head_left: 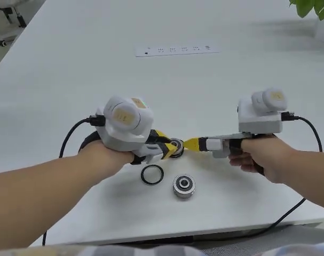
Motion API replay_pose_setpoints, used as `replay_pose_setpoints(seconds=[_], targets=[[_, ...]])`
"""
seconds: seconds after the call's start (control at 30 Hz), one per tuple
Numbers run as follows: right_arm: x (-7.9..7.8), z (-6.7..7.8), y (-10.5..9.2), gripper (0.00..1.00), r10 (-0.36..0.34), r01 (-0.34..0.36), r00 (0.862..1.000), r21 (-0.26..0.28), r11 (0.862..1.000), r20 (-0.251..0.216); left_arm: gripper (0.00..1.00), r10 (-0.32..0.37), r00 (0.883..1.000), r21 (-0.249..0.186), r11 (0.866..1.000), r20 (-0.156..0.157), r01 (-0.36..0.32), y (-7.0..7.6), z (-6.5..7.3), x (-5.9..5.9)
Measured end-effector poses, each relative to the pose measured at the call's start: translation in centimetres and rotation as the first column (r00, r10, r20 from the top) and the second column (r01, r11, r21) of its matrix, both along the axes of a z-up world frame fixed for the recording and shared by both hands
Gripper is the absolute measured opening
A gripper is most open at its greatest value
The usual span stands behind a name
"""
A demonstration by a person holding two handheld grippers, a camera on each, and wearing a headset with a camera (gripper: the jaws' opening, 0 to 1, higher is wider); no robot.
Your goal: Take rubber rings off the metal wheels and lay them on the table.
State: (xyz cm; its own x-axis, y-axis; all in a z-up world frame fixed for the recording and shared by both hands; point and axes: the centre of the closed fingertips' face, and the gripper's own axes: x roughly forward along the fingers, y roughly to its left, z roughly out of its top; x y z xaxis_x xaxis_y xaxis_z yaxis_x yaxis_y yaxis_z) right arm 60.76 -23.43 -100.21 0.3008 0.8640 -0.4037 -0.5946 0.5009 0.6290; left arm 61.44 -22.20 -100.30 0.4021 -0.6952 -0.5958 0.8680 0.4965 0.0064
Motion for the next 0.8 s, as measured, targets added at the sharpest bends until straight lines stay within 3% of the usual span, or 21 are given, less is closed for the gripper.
replay_pose_setpoints(seconds=[0.8], targets=[[-0.73,0.61,1.01,0.00,0.045,-0.046,0.999,0.014,0.999,0.008,0.12,0.001,1.000,0.021,1.000,0.015,-0.002,-0.09,-0.06,-0.18]])
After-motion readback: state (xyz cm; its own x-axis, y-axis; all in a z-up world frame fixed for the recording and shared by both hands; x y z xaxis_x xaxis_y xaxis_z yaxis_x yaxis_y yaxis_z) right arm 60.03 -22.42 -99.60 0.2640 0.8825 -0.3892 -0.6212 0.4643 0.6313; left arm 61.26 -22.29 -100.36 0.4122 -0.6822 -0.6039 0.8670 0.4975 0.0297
